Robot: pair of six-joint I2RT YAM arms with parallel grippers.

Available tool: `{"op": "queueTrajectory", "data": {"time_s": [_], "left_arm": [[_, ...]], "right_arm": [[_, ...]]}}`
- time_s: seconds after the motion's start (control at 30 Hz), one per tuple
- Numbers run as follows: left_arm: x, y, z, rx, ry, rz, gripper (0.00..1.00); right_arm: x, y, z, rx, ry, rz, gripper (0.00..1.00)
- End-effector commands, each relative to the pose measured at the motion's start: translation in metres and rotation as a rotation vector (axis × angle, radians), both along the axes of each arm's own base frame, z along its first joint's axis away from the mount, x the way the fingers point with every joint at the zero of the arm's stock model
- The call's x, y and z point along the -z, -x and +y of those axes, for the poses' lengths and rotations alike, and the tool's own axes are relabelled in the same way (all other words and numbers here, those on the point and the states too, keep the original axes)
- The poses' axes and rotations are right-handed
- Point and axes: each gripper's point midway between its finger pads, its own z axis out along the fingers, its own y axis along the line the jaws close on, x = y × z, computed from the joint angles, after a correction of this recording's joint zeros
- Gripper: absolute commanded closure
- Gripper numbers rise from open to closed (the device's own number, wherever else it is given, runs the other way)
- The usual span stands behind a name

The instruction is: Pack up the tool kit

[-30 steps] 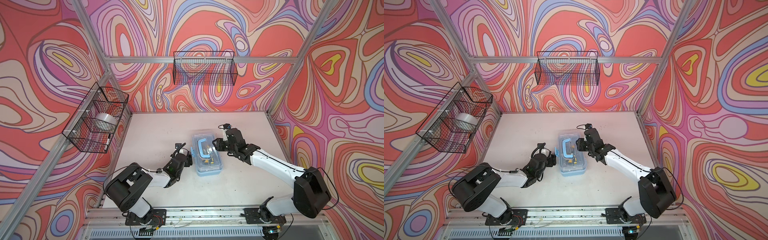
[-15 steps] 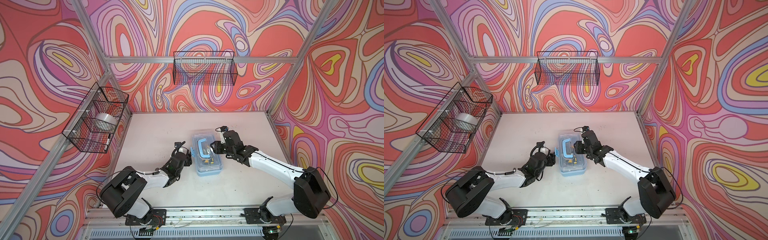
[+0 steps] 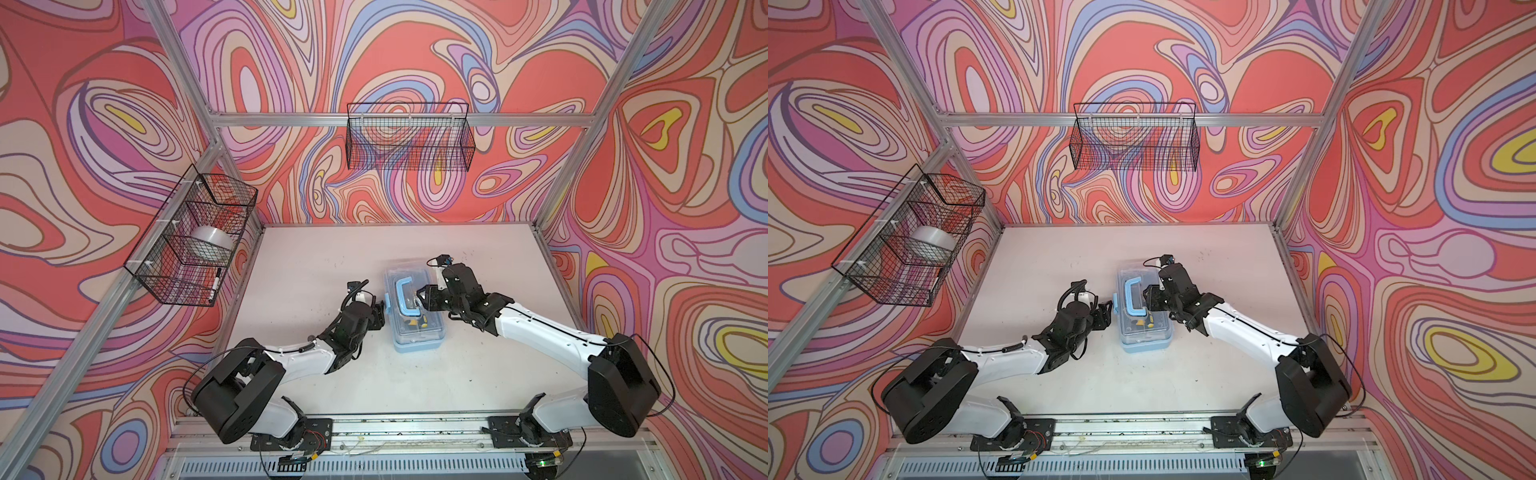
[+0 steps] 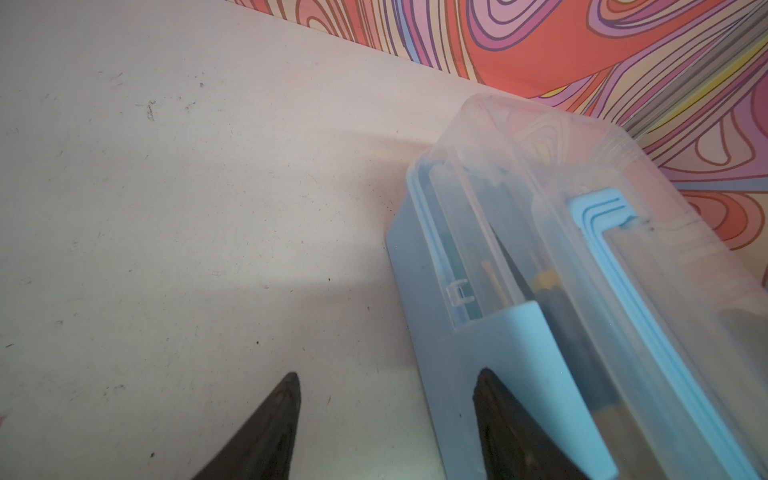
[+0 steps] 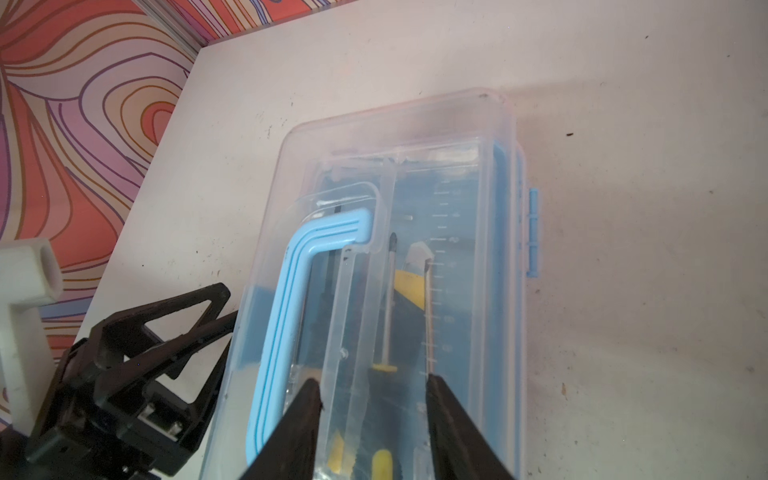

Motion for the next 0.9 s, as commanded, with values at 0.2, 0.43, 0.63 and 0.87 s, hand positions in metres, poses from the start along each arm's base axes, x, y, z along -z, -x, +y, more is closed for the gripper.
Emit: {"op": "queueTrajectory", "data": {"time_s": [0.2, 0.43, 0.63, 0.87], "left_arm": [[-0.012, 0.0, -0.006, 0.001, 0.085, 0.011, 0.37], [-0.014, 0.0, -0.009, 0.005, 0.111, 0.016, 0.4], [-0.014, -0.001, -0.015, 0.014, 0.149, 0.026, 0.43], [-0.006, 0.0, -0.02, 0.026, 0.177, 0.06, 0.44]], "right_arm": [[0.02, 0.007, 0.003, -0.005, 0.028, 0.04, 0.56], [0.024, 0.007, 0.002, -0.004, 0.035, 0.046, 0.56], [0.025, 0.006, 0.002, -0.002, 0.04, 0.046, 0.56], [0.028, 0.006, 0.002, 0.001, 0.048, 0.049, 0.56]]}}
